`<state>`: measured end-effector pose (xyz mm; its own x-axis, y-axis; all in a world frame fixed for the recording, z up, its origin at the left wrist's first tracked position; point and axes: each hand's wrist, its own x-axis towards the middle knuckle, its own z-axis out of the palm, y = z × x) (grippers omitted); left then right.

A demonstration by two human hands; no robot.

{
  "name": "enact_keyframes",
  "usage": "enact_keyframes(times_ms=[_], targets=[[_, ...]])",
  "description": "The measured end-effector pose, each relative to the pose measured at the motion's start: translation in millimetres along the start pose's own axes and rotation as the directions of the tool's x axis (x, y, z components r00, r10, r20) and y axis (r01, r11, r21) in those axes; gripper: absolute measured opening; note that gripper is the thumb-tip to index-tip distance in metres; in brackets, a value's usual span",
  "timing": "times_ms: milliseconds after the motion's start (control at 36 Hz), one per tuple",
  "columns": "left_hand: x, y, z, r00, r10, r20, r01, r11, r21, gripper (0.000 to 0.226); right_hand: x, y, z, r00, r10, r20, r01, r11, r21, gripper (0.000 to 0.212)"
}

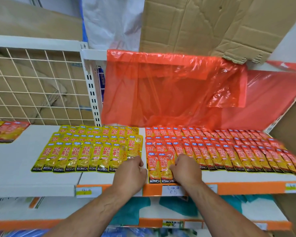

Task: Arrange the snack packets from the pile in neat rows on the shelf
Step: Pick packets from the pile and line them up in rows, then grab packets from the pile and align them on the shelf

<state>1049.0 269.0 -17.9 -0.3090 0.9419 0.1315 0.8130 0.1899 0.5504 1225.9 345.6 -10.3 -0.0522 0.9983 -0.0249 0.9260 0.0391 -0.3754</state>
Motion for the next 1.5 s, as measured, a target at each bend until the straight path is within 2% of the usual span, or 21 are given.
enact_keyframes(times_ms=[167, 222, 306, 389, 472, 556, 750, 889, 1111, 1250, 1361, 1500], targets=[[-5, 2, -5, 0.999, 0.033, -0.012, -0.032, 0.997, 0.072, 0.018, -4, 0, -2, 0.999, -0.047, -0.026, 0.046, 0.997, -0.057, 0.008], [-7, 0, -5, 0.997, 0.059, -0.040, -0.053, 0.990, 0.127, 0.021, -7, -3, -3, 0.996, -0.086, -0.033, 0.083, 0.995, -0.062, 0.012], [-7, -7, -3, 0.986, 0.128, -0.105, -0.102, 0.970, 0.222, 0.023, -13, -9, -4, 0.977, -0.205, -0.053, 0.202, 0.978, -0.047, 0.021], [-6, -13, -5, 0.973, 0.174, -0.152, -0.118, 0.939, 0.324, 0.029, -16, -14, 1, 0.923, -0.381, -0.045, 0.378, 0.924, -0.061, 0.032], [-12, -17, -11, 0.977, 0.150, -0.152, -0.090, 0.935, 0.343, 0.042, -19, -16, 14, 0.864, -0.503, -0.024, 0.498, 0.860, -0.108, 0.050], [-24, -21, -17, 0.989, 0.074, -0.131, -0.024, 0.937, 0.350, 0.052, -23, -19, 25, 0.834, -0.551, 0.012, 0.550, 0.830, -0.098, 0.063], [-57, -46, -33, 0.977, -0.097, -0.190, 0.157, 0.929, 0.334, 0.056, -36, -49, 41, 0.739, -0.655, 0.158, 0.667, 0.743, -0.043, 0.072], [-87, -75, -57, 0.957, -0.156, -0.245, 0.230, 0.923, 0.309, 0.055, -61, -89, 49, 0.669, -0.720, 0.187, 0.731, 0.682, 0.012, 0.068], [-122, -149, -112, 0.921, -0.233, -0.312, 0.328, 0.896, 0.299, 0.057, -106, -178, 66, 0.563, -0.793, 0.231, 0.816, 0.578, -0.004, 0.067], [-144, -213, -163, 0.911, -0.232, -0.341, 0.343, 0.886, 0.311, 0.059, -144, -250, 96, 0.538, -0.811, 0.227, 0.829, 0.558, 0.029, 0.068], [-161, -266, -208, 0.920, -0.261, -0.291, 0.345, 0.893, 0.288, 0.074, -180, -309, 119, 0.519, -0.829, 0.210, 0.838, 0.541, 0.067, 0.066], [-176, -318, -250, 0.908, -0.314, -0.279, 0.384, 0.889, 0.249, 0.074, -210, -371, 142, 0.507, -0.827, 0.243, 0.836, 0.540, 0.093, 0.064]])
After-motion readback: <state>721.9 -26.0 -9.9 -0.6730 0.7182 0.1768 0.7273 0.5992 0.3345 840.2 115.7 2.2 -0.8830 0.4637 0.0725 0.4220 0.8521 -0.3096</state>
